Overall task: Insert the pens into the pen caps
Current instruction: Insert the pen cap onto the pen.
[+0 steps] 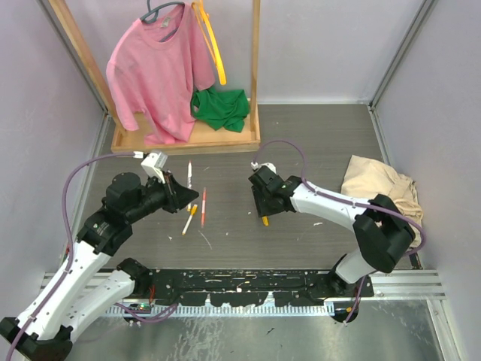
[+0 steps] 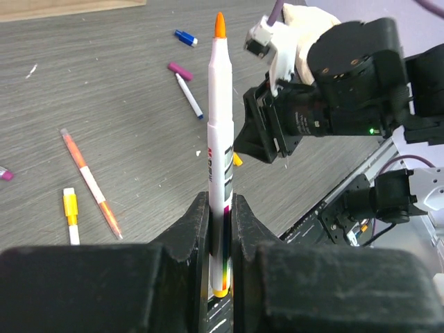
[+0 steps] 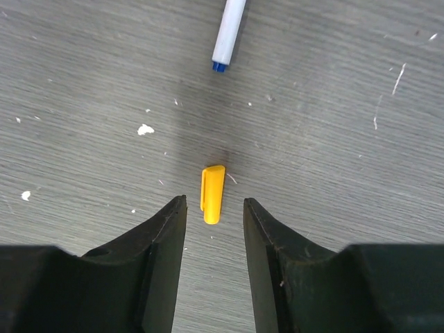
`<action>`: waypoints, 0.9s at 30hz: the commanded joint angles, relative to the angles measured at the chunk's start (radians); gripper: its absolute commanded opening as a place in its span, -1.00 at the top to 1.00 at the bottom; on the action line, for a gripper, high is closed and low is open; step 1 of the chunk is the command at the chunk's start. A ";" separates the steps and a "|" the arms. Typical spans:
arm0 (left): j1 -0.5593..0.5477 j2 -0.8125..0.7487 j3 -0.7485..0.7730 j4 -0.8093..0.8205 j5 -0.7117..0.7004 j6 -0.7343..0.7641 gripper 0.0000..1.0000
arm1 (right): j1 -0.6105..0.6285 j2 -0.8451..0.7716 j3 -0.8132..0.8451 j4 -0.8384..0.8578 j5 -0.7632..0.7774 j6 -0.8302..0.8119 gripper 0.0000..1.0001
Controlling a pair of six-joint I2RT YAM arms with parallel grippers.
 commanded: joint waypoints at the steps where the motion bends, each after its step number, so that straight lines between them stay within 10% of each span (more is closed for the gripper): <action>1: 0.002 -0.036 0.005 0.009 -0.038 0.007 1.00 | -0.017 0.019 -0.021 0.042 -0.075 -0.039 0.13; 27: 0.002 -0.012 0.006 0.027 0.014 -0.010 1.00 | -0.048 0.155 -0.029 0.079 -0.120 -0.065 0.30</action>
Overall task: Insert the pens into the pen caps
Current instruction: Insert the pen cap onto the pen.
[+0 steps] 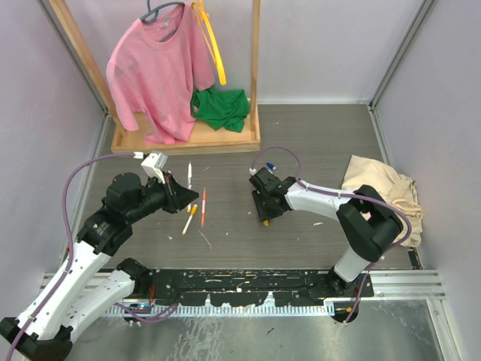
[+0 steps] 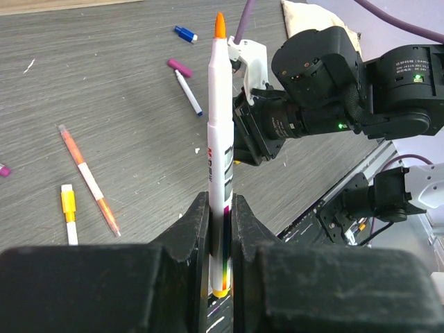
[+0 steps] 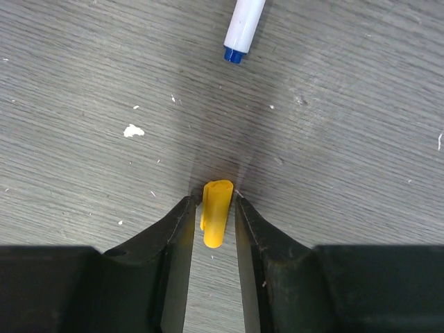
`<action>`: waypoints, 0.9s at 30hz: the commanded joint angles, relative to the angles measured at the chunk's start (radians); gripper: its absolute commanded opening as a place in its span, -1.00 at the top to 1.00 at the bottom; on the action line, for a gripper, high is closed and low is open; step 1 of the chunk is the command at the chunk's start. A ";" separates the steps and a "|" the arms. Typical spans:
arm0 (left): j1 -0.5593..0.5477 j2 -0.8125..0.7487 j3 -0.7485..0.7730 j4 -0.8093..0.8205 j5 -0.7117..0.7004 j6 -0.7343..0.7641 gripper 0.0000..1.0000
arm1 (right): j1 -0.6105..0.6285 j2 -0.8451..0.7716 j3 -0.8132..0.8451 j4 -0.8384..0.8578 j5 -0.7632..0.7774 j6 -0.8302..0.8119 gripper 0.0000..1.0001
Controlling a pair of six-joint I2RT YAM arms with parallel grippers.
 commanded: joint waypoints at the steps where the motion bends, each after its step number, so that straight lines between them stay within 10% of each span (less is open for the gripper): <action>1: 0.002 0.001 0.007 0.034 0.019 0.000 1.00 | -0.004 0.040 0.014 0.006 0.026 -0.014 0.32; 12: 0.002 0.007 0.004 0.007 0.004 0.024 1.00 | -0.004 -0.012 -0.012 0.007 0.067 0.000 0.83; 27: -0.031 0.045 0.023 0.084 0.079 0.026 1.00 | -0.004 -0.629 -0.174 0.321 -0.022 0.188 1.00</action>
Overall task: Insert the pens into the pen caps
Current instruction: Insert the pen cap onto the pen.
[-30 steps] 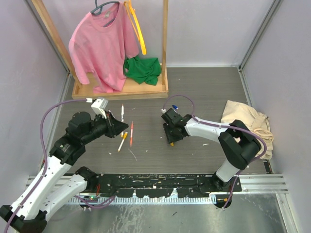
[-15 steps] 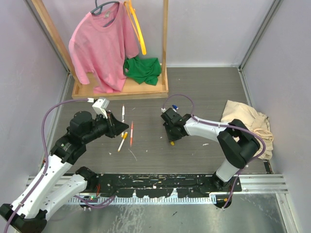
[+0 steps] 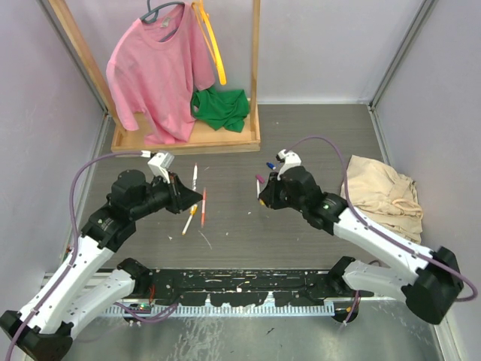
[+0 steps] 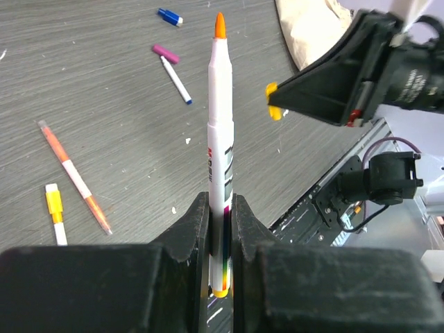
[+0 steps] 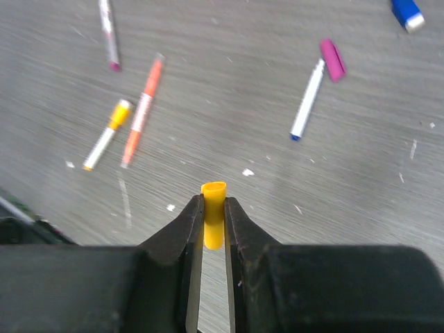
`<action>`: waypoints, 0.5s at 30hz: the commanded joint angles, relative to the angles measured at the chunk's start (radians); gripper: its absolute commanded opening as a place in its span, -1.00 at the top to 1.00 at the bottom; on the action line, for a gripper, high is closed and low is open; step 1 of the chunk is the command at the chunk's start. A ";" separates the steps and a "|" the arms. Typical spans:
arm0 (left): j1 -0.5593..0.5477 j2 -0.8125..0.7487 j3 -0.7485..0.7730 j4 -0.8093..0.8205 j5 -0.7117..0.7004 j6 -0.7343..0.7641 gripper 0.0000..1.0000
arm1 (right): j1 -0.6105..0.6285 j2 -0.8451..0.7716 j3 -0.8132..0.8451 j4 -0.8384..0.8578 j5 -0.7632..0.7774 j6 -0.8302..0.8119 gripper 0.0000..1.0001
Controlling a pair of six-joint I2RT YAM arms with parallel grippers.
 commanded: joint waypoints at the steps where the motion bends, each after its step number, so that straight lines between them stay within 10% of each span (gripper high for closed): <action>1: -0.054 0.008 0.024 0.077 -0.007 0.013 1.00 | -0.005 -0.134 -0.045 0.177 -0.032 0.117 1.00; 15: -0.554 0.172 0.012 0.330 -0.379 0.034 1.00 | -0.004 -0.443 -0.246 0.700 0.018 0.391 1.00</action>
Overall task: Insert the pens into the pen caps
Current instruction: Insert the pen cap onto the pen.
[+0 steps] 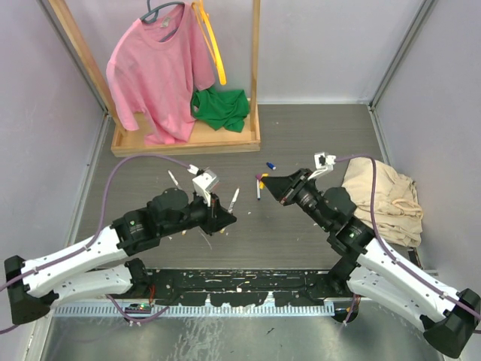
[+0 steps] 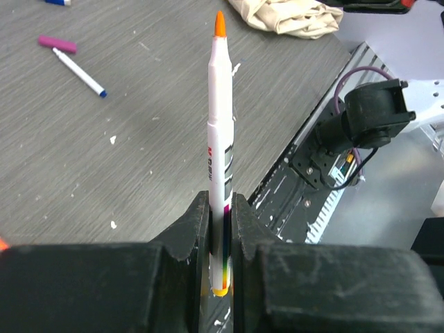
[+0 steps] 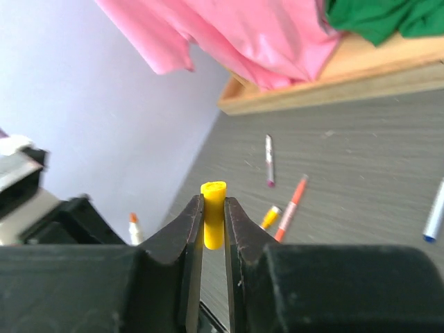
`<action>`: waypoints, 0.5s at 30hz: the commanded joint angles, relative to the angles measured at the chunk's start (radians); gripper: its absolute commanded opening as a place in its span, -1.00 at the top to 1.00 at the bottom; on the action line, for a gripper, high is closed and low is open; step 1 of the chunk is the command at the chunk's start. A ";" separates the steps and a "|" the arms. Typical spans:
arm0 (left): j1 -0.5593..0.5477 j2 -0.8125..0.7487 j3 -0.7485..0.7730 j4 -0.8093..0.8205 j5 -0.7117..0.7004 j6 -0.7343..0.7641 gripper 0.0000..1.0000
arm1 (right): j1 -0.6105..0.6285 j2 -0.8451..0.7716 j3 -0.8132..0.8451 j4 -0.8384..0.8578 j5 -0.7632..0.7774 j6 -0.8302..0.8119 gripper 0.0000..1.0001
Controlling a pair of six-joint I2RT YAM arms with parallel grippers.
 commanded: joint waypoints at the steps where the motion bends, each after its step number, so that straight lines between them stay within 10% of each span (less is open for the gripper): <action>1: -0.041 0.039 0.019 0.189 -0.078 0.018 1.00 | -0.004 -0.050 -0.050 0.284 0.030 0.123 1.00; 15: -0.077 0.093 0.046 0.241 -0.045 0.036 1.00 | -0.005 -0.016 -0.070 0.437 -0.033 0.164 1.00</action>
